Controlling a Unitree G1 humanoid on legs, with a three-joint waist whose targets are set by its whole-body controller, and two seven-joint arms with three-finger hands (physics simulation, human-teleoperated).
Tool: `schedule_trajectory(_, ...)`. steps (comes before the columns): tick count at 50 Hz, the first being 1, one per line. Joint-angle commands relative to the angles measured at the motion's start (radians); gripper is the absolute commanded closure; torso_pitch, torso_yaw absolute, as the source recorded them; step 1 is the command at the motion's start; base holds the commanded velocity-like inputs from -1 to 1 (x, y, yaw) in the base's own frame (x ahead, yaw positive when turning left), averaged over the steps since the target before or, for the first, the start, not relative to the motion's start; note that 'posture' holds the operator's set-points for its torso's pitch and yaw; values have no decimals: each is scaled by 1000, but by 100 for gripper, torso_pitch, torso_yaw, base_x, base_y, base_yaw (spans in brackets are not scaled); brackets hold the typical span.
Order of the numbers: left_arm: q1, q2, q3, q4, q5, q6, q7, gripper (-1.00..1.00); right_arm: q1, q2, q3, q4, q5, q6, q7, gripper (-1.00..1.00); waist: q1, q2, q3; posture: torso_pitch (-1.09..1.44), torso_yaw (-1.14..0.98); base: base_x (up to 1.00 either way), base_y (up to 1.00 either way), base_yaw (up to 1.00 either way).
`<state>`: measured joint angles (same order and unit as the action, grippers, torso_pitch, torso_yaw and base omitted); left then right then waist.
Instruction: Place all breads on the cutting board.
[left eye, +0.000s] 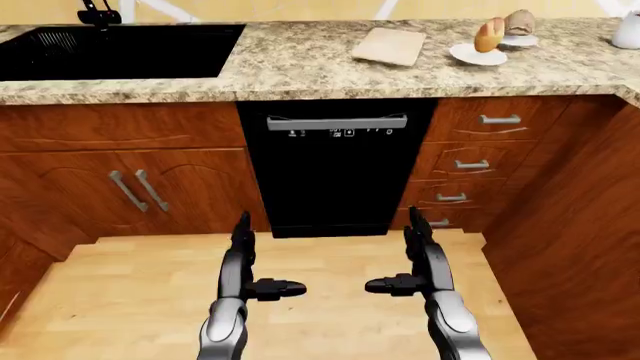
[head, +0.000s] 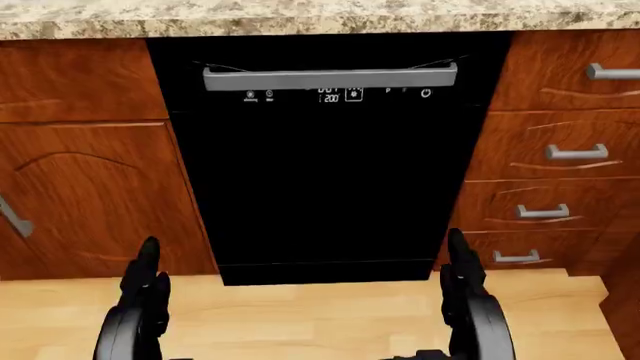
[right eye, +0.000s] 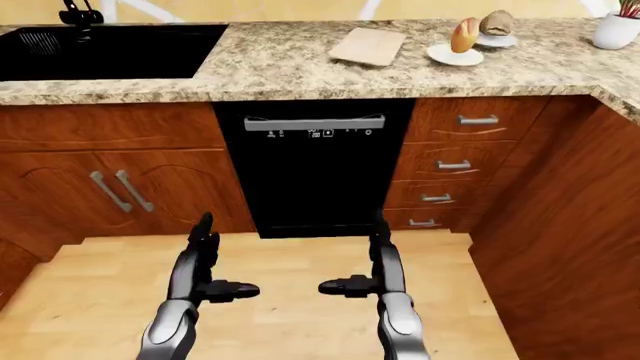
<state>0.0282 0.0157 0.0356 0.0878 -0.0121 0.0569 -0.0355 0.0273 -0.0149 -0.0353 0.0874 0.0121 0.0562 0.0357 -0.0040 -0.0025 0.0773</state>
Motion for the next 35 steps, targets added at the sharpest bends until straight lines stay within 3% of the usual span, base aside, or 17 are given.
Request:
schedule_trajectory(1, -5, 3, -11, -159, 4, -14, -5, -100, -15, 0, 6, -119, -4, -43, -7, -100, -2, -8, -1, 0, 0, 0, 0, 0)
schedule_trajectory(3, -6, 6, -8, -189, 12, 13, -7, -100, -17, 0, 6, -113, -4, -46, -6, -100, 7, 0, -63, 0, 0, 0, 0, 0)
schedule_trajectory(5, -9, 3, -2, -195, 11, 17, -3, -100, -21, -2, 0, -91, -5, -68, -10, -100, 5, -7, -17, 0, 0, 0, 0, 0)
schedule_trajectory(7, -6, 2, 0, -207, 13, 20, 1, -100, -25, -7, -7, -87, -3, -69, -7, -100, 7, -8, -68, 0, 0, 0, 0, 0)
schedule_trajectory(8, -4, 3, 2, -219, 13, 28, 2, -100, -25, -9, -8, -96, -5, -61, -8, -100, 7, -7, -74, 0, 0, 0, 0, 0)
schedule_trajectory(13, -27, 14, 13, -311, 24, 114, 4, -100, -69, -21, -21, -210, -13, 66, -16, -100, 9, -4, -80, 0, 0, 0, 0, 0)
schedule_trajectory(20, -133, 46, 46, -606, 42, 443, -10, -100, -173, -33, -37, -432, 4, 322, -29, -100, 7, -3, -89, 0, 0, 0, 0, 0)
schedule_trajectory(23, -147, 43, 45, -626, 50, 465, -13, -100, -183, -36, -41, -485, 13, 365, -29, -100, 10, -4, -92, 0, 0, 0, 0, 0)
schedule_trajectory(24, -147, 41, 43, -625, 51, 463, -14, -100, -182, -36, -39, -495, 13, 372, -29, -100, 10, 1, -107, 0, 0, 0, -5, 0)
schedule_trajectory(25, -147, 41, 43, -624, 52, 461, -15, -100, -182, -35, -37, -488, 13, 363, -26, -100, 12, 8, -93, 0, 0, 0, -51, 0)
schedule_trajectory(26, -150, 41, 45, -621, 53, 460, -15, -100, -185, -35, -36, -477, 12, 354, -26, -100, 15, 40, -74, 0, 0, 0, -66, 0)
schedule_trajectory(27, -153, 42, 48, -621, 53, 462, -14, -100, -185, -34, -34, -473, 11, 350, -25, -100, 11, 65, -69, 0, 0, 0, -73, 0)
schedule_trajectory(28, -154, 43, 48, -627, 53, 467, -15, -100, -184, -34, -31, -470, 9, 347, -24, -100, 14, 71, -72, 0, 0, 0, -74, 0)
schedule_trajectory(30, -155, 42, 46, -631, 55, 471, -15, -100, -185, -33, -29, -462, 7, 340, -22, -100, 16, 74, -80, 0, 0, 0, -73, 0)
schedule_trajectory(35, -156, 41, 45, -617, 52, 458, -20, -100, -178, -31, -25, -461, 1, 331, -19, -100, 28, 40, -60, 0, 0, 0, -73, 0)
